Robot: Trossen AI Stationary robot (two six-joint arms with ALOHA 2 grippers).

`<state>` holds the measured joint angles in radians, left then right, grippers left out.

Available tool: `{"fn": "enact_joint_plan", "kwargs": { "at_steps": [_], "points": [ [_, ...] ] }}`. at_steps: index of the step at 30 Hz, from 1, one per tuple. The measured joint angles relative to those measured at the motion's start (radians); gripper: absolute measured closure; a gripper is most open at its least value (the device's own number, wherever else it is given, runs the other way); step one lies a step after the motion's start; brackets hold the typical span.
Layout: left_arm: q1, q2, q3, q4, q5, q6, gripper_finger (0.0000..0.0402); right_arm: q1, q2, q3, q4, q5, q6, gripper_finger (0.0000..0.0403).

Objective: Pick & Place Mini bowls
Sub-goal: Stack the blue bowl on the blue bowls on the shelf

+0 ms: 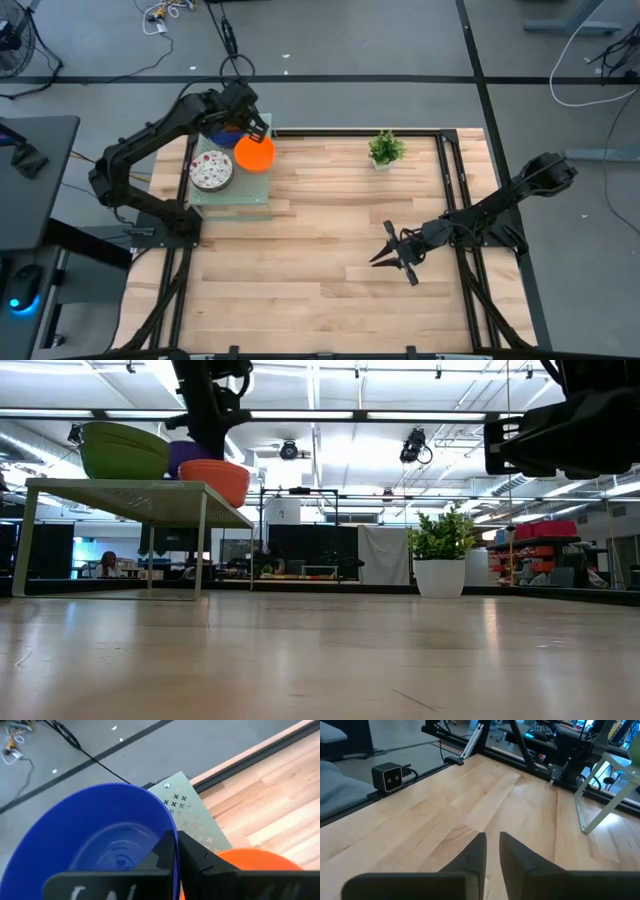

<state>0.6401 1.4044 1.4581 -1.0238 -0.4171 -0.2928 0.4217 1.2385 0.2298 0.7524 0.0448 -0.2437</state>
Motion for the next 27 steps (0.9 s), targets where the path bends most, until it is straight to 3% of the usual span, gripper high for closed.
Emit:
{"fn": "enact_joint_plan", "kwargs": {
  "at_steps": [6, 14, 27],
  "points": [
    [0.021, 0.0, -0.048, 0.048, 0.026, -0.029, 0.0395, 0.0, 0.0, 0.0, -0.004, 0.0, 0.018, 0.0348],
    [0.024, -0.014, -0.059, 0.038, -0.033, -0.058, 0.0387, 0.0, 0.0, 0.0, -0.006, 0.0, 0.018, 0.0348],
    [0.025, -0.013, -0.059, 0.022, -0.045, -0.089, 0.0379, 0.0, 0.0, 0.0, -0.007, 0.0, 0.023, 0.0348]
  ]
}}
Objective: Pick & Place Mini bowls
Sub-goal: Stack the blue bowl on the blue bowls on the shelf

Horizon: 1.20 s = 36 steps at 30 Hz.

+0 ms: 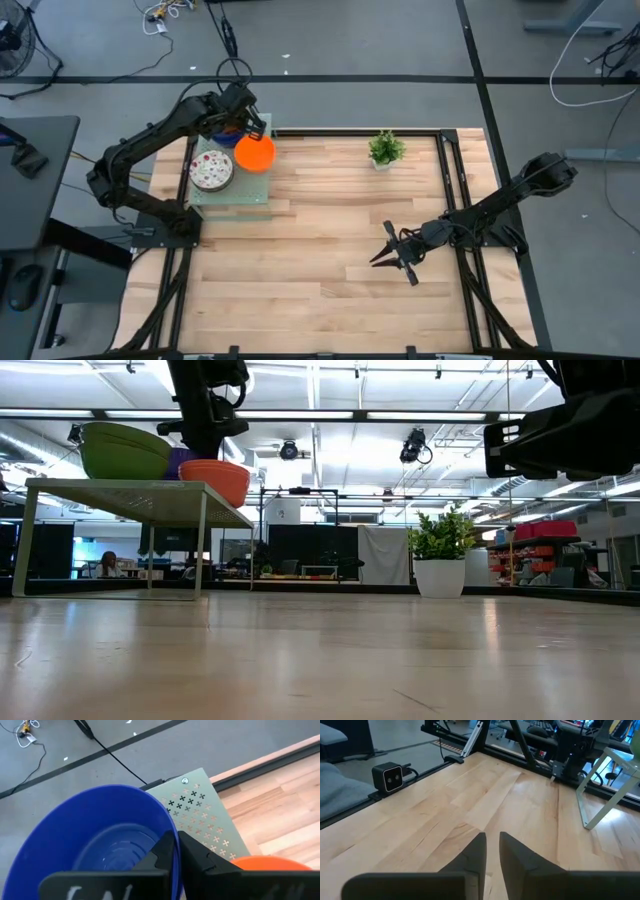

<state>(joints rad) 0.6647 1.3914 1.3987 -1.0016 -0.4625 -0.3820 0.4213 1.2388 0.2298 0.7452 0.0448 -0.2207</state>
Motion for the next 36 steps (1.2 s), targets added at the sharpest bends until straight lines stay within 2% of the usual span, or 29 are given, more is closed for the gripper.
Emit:
{"fn": "enact_joint_plan", "kwargs": {
  "at_steps": [31, 36],
  "points": [
    [0.0, 0.0, 0.001, -0.047, 0.023, -0.033, 0.0371, 0.0, 0.0, 0.0, 0.001, 0.0, 0.003, 0.0348],
    [0.001, 0.0, 0.001, -0.046, 0.022, -0.023, 0.0343, 0.0, 0.0, 0.0, 0.001, 0.0, 0.003, 0.0348]
  ]
}}
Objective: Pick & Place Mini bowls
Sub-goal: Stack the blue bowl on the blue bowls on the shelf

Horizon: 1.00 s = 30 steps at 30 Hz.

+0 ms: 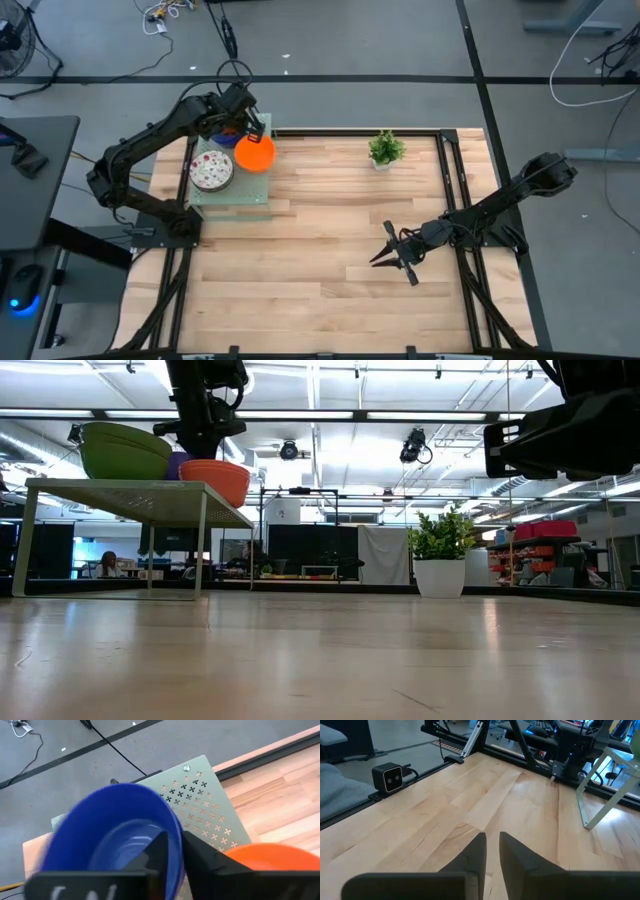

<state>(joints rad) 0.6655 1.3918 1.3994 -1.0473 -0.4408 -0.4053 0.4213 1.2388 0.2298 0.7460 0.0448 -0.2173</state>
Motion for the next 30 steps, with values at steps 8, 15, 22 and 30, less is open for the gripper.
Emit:
{"fn": "enact_joint_plan", "kwargs": {
  "at_steps": [8, 15, 22, 30],
  "points": [
    [0.024, 0.0, 0.0, 0.002, -0.004, 0.049, 0.0265, 0.0, 0.0, 0.0, 0.0, 0.0, 0.0, 0.0348],
    [0.027, 0.0, 0.0, 0.002, -0.014, 0.119, 0.0275, 0.0, 0.0, 0.0, 0.0, 0.0, 0.0, 0.0348],
    [0.002, 0.0, 0.0, 0.001, -0.041, 0.177, 0.0361, 0.0, 0.0, 0.0, 0.0, 0.0, 0.0, 0.0348],
    [-0.05, 0.0, 0.0, 0.001, -0.113, 0.219, 0.0386, 0.0, 0.0, 0.0, 0.0, 0.0, 0.0, 0.0348]
  ]
}}
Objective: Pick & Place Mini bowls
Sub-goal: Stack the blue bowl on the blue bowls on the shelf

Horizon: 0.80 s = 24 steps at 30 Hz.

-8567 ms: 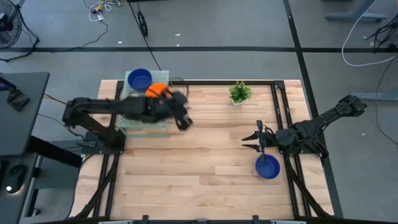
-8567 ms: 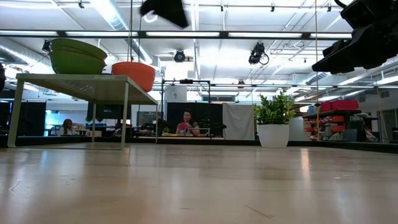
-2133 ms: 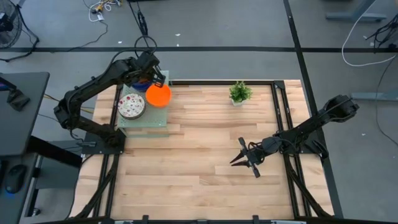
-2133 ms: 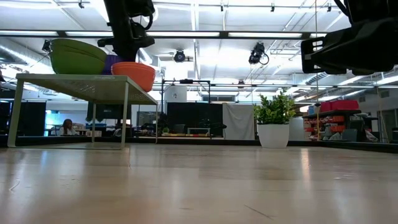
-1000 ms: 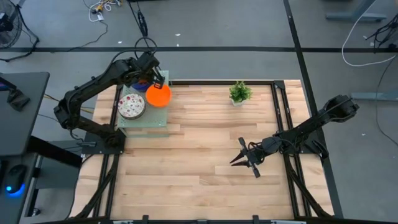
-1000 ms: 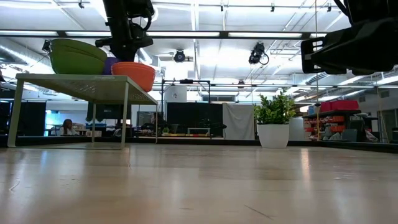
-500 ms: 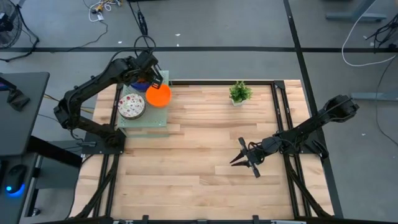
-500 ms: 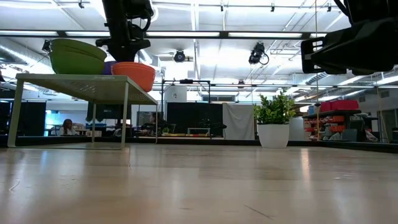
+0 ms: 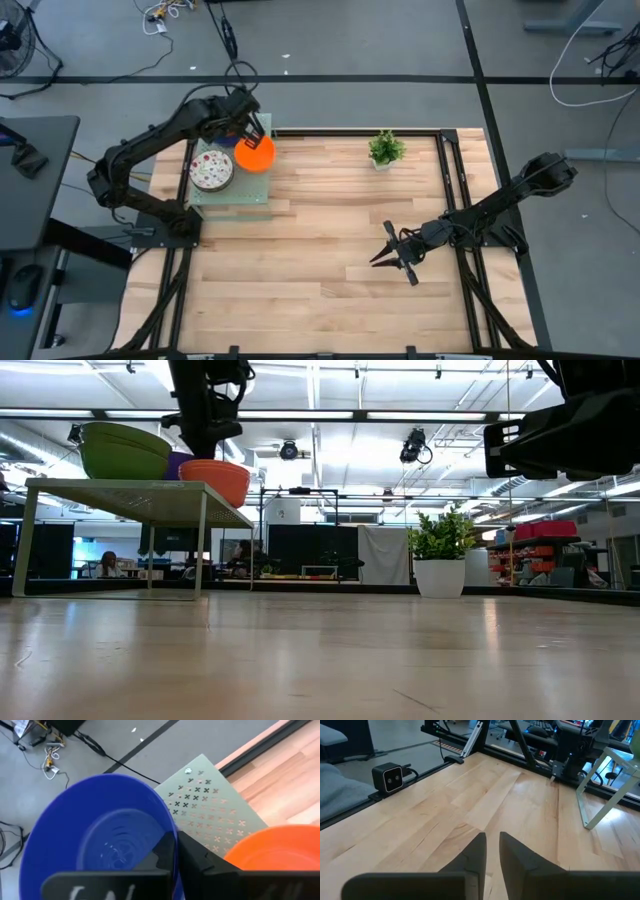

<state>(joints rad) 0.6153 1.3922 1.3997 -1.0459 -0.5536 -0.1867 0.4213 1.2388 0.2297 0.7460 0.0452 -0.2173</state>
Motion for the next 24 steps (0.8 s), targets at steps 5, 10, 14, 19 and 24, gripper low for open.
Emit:
{"fn": "enact_joint_plan", "kwargs": {
  "at_steps": [5, 10, 14, 19, 24],
  "points": [
    [-0.001, 0.0, 0.0, -0.005, 0.0, -0.023, 0.0382, 0.0, 0.0, 0.0, 0.0, 0.0, 0.0, 0.0348],
    [-0.001, 0.0, 0.0, -0.006, 0.0, -0.043, 0.0382, 0.0, 0.0, 0.0, 0.0, 0.0, 0.0, 0.0348],
    [-0.001, 0.0, 0.0, -0.006, 0.0, -0.071, 0.0381, 0.0, 0.0, 0.0, 0.0, 0.0, 0.0, 0.0348],
    [0.002, 0.0, 0.0, -0.014, 0.007, -0.116, 0.0381, 0.0, 0.0, 0.0, 0.0, 0.0, 0.0, 0.0348],
    [0.014, 0.002, 0.0, -0.046, 0.008, -0.151, 0.0381, 0.0, 0.0, 0.0, 0.0, 0.0, 0.0, 0.0348]
  ]
}}
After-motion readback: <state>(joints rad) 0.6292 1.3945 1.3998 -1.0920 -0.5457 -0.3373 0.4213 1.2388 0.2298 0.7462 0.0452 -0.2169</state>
